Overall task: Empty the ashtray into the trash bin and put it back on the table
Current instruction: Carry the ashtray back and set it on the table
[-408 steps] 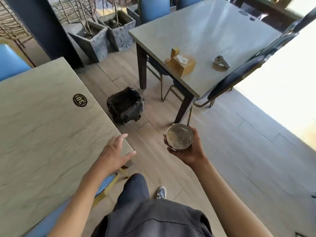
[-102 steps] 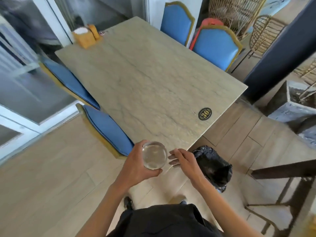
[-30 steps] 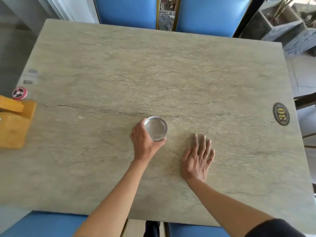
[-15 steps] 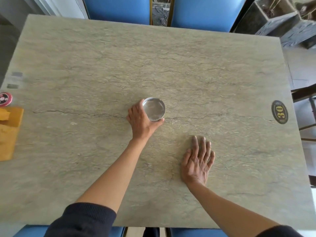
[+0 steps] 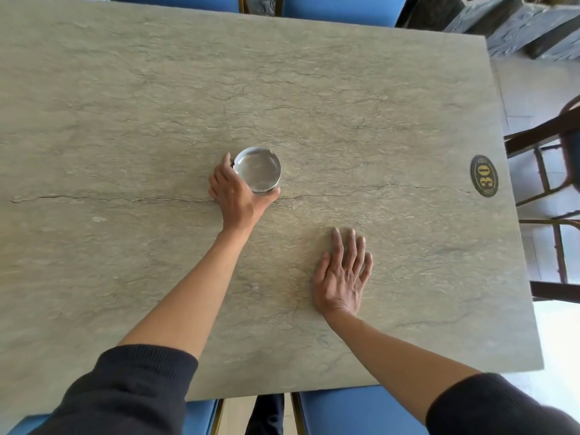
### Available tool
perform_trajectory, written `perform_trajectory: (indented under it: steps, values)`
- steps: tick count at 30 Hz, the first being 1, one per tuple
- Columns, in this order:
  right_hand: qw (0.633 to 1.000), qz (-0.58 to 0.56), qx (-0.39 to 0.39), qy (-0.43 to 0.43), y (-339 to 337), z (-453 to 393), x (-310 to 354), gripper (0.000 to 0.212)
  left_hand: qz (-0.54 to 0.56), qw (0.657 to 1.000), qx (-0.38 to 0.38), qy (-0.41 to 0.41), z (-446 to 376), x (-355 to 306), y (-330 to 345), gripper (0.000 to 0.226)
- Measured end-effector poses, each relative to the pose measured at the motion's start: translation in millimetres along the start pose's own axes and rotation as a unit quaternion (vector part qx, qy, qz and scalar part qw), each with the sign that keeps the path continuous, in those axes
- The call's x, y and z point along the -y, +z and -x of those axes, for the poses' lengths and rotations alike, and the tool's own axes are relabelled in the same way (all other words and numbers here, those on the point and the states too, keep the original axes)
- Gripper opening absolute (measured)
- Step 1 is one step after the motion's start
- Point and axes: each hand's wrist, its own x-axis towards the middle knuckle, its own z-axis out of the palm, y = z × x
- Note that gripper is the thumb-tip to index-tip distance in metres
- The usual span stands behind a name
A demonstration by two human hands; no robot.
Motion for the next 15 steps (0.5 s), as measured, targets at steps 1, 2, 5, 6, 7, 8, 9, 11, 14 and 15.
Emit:
perform_trajectory:
  steps: [1, 2, 5, 6, 7, 8, 9, 11, 14, 15]
  values:
    - [1.000, -0.001, 0.002, 0.000, 0.0, 0.2, -0.1, 0.058, 0.004, 1.000, -0.003, 0.000, 1.5, 0.0, 0.0, 0.126]
    - [1.000, -0.002, 0.003, 0.000, 0.1, 0.5, -0.3, 0.058, 0.008, 1.000, -0.006, 0.003, 3.1, 0.6, 0.4, 0.124]
    - [1.000, -0.003, 0.000, -0.001, -1.0, 0.8, -0.7, 0.058, 0.021, 0.999, -0.021, 0.015, 6.5, 3.8, 1.1, 0.116]
    - [1.000, -0.003, -0.001, -0.002, -1.1, 1.1, -0.8, 0.058, 0.022, 0.999, -0.025, 0.018, 6.5, 4.3, 1.1, 0.114]
    - [1.000, -0.003, -0.001, -0.003, -1.2, 1.2, -0.5, 0.058, 0.020, 0.999, -0.025, 0.017, 6.2, 4.2, 1.3, 0.113]
    - [1.000, -0.003, -0.001, -0.003, -1.3, 1.2, -0.4, 0.058, 0.017, 0.999, -0.025, 0.014, 5.4, 3.1, 1.3, 0.113]
    - [1.000, -0.005, 0.000, -0.003, -1.4, 1.0, -0.2, 0.058, 0.013, 1.000, -0.023, 0.010, 4.4, 1.8, 1.3, 0.114]
    - [1.000, -0.007, 0.000, -0.004, -1.8, 1.2, -0.1, 0.058, 0.007, 1.000, -0.015, 0.001, 1.7, -1.2, 1.4, 0.117]
    - [1.000, -0.009, -0.001, -0.005, -1.9, 1.8, -0.2, 0.058, 0.001, 1.000, -0.007, -0.005, -1.2, -3.4, 1.5, 0.120]
    - [1.000, -0.010, -0.002, -0.006, -2.0, 1.9, -0.2, 0.058, 0.001, 1.000, -0.008, -0.005, -1.5, -3.4, 1.6, 0.120]
